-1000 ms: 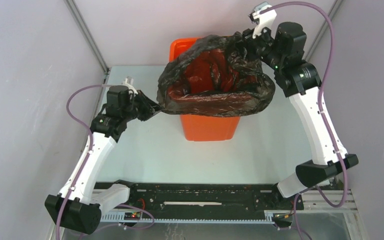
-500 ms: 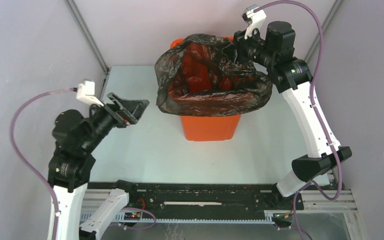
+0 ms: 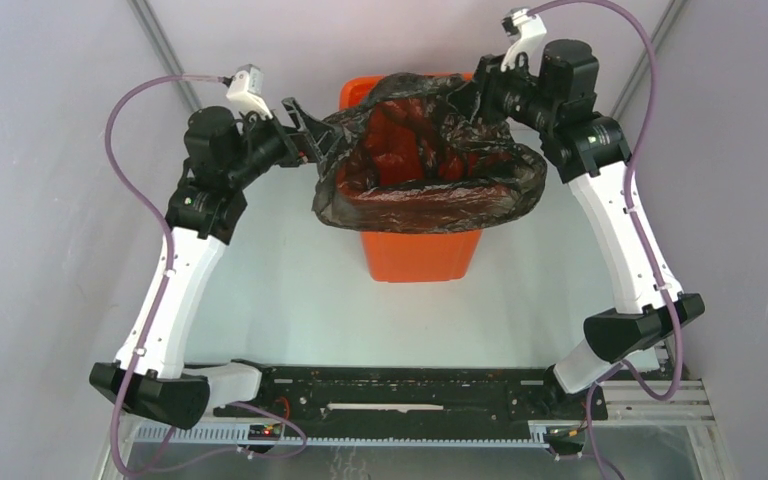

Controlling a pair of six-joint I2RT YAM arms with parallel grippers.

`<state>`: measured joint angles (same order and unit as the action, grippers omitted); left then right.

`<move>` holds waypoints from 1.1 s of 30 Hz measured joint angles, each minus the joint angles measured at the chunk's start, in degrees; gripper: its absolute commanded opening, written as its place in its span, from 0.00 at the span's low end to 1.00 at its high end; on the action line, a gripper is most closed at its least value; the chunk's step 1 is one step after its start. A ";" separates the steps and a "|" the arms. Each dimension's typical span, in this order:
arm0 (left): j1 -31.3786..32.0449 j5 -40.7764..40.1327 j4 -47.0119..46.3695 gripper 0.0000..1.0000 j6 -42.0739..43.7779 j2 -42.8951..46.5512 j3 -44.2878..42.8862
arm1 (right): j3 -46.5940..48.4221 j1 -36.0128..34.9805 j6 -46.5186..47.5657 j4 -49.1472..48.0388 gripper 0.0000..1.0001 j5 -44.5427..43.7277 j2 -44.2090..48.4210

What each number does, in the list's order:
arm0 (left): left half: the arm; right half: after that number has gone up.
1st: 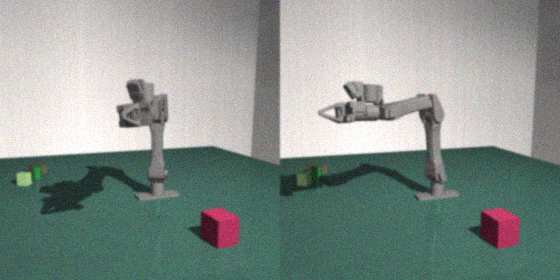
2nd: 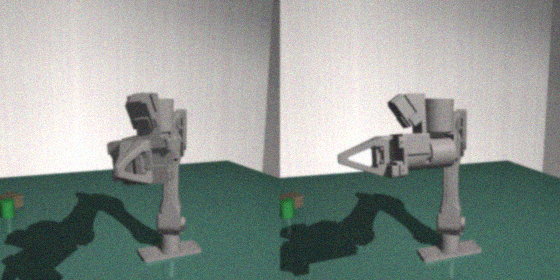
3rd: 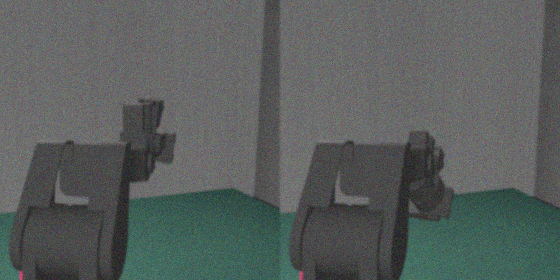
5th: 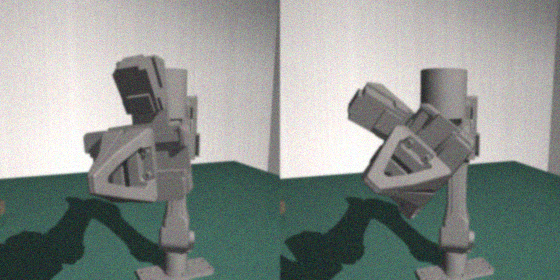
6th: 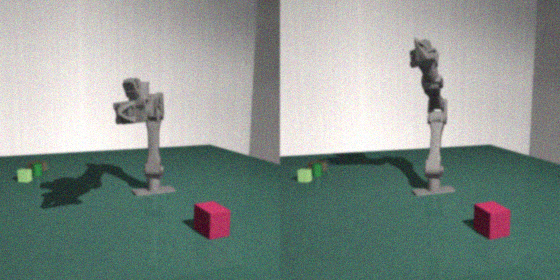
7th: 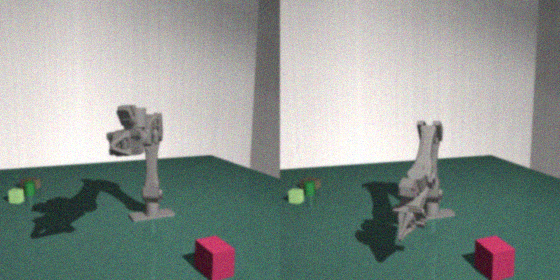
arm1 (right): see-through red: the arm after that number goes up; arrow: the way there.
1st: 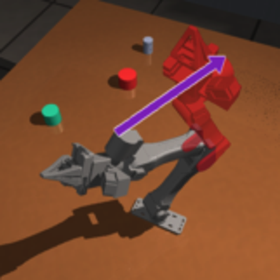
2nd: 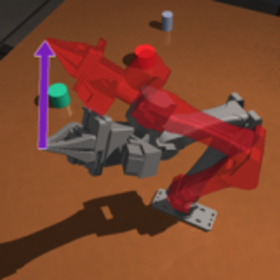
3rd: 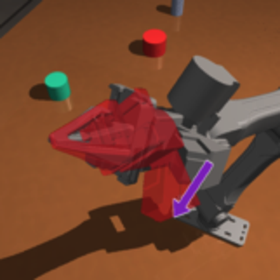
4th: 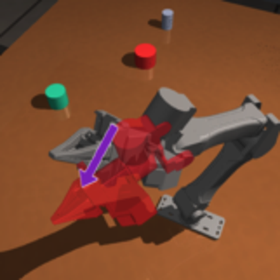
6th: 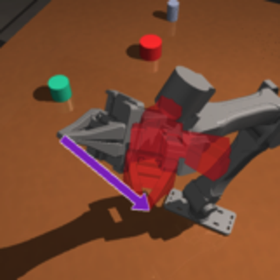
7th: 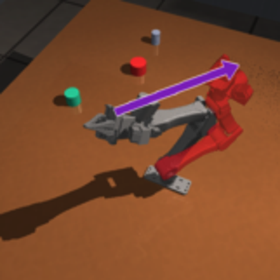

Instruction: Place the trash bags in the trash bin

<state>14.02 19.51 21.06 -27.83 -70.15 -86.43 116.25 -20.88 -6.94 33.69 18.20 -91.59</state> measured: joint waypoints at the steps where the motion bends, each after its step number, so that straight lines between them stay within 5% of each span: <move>1: 0.00 -0.24 -0.11 0.78 0.09 -0.07 0.46 | 0.48 0.50 -0.66 0.02 0.44 0.48 -0.09; 6: 0.07 1.22 -4.74 0.36 -0.31 -0.83 -0.13 | 6.14 3.15 -4.07 1.22 0.49 2.32 -2.14; 9: 0.11 1.49 -7.17 0.24 -2.60 -2.36 -0.15 | 9.33 4.68 -6.62 2.34 0.57 2.69 -3.48; 13: 0.11 1.62 -7.72 0.19 -4.33 -6.03 -1.03 | 13.20 8.68 -11.50 6.14 0.73 3.78 -4.74; 19: 0.11 1.62 -7.67 0.16 -6.91 -9.44 -3.72 | 31.28 11.32 -11.30 20.94 0.88 5.73 -12.31; 33: 0.11 0.37 -6.16 0.15 -9.46 -9.44 -5.31 | 20.55 -8.17 6.78 31.15 0.99 -20.09 2.75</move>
<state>14.13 19.88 14.90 -37.30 -79.59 -91.74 136.79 -29.06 -0.16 64.84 -1.89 -88.84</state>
